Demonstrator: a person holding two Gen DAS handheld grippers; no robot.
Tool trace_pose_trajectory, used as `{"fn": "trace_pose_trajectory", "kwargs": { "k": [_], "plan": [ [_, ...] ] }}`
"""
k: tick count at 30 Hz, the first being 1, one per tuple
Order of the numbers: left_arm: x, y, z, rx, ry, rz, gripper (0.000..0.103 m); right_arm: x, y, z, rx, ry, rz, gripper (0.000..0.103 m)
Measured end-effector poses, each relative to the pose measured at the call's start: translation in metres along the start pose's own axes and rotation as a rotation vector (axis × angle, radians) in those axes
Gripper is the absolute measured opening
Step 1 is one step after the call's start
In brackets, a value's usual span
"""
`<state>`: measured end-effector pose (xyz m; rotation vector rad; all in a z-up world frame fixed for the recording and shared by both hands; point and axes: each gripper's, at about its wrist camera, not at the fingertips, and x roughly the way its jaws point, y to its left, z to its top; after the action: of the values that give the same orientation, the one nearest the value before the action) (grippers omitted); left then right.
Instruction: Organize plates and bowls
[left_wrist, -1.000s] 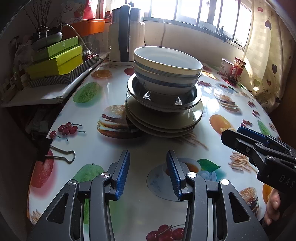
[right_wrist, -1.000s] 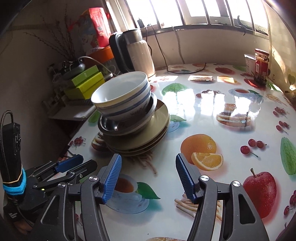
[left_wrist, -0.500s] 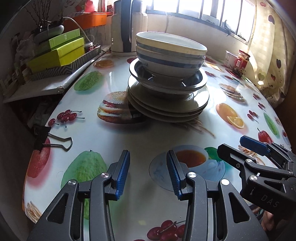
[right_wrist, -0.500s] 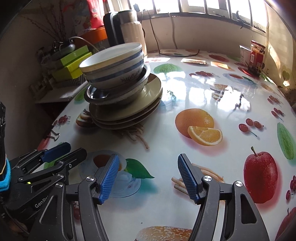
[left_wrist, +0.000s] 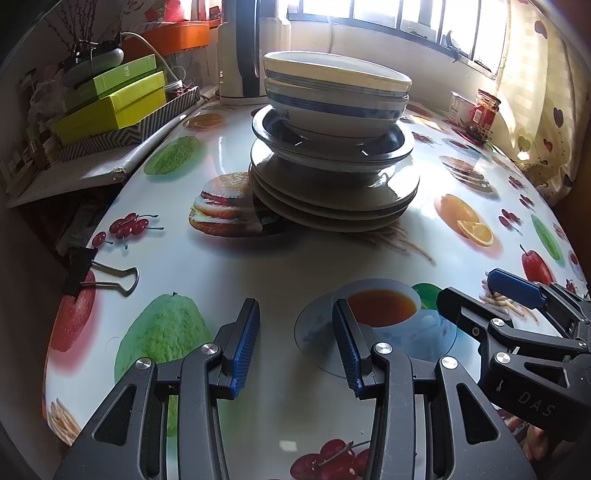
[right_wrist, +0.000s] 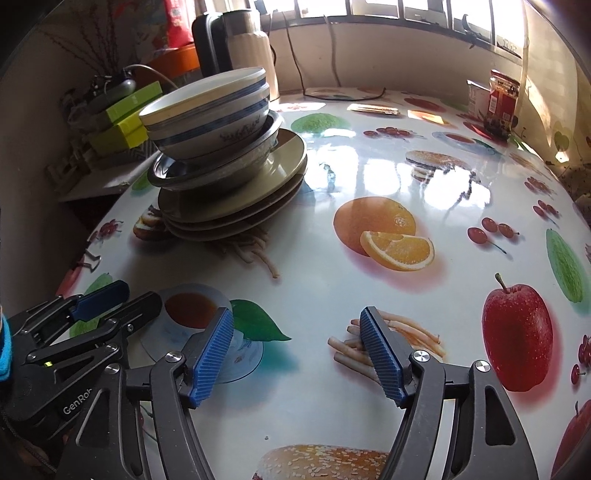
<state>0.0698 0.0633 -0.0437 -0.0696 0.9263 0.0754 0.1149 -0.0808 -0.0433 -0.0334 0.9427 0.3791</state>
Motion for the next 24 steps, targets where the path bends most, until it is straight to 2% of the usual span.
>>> {"fn": "trace_pose_trajectory", "kwargs": {
  "k": [12, 24],
  "plan": [
    [0.0005, -0.0031, -0.0009, 0.004, -0.006, 0.017, 0.045, 0.0015, 0.0035, -0.003, -0.022, -0.006, -0.037, 0.081],
    [0.0014, -0.0035, -0.0006, 0.006, -0.008, 0.021, 0.047, 0.0018, 0.0046, -0.0051, -0.028, -0.008, -0.08, 0.083]
  ]
}}
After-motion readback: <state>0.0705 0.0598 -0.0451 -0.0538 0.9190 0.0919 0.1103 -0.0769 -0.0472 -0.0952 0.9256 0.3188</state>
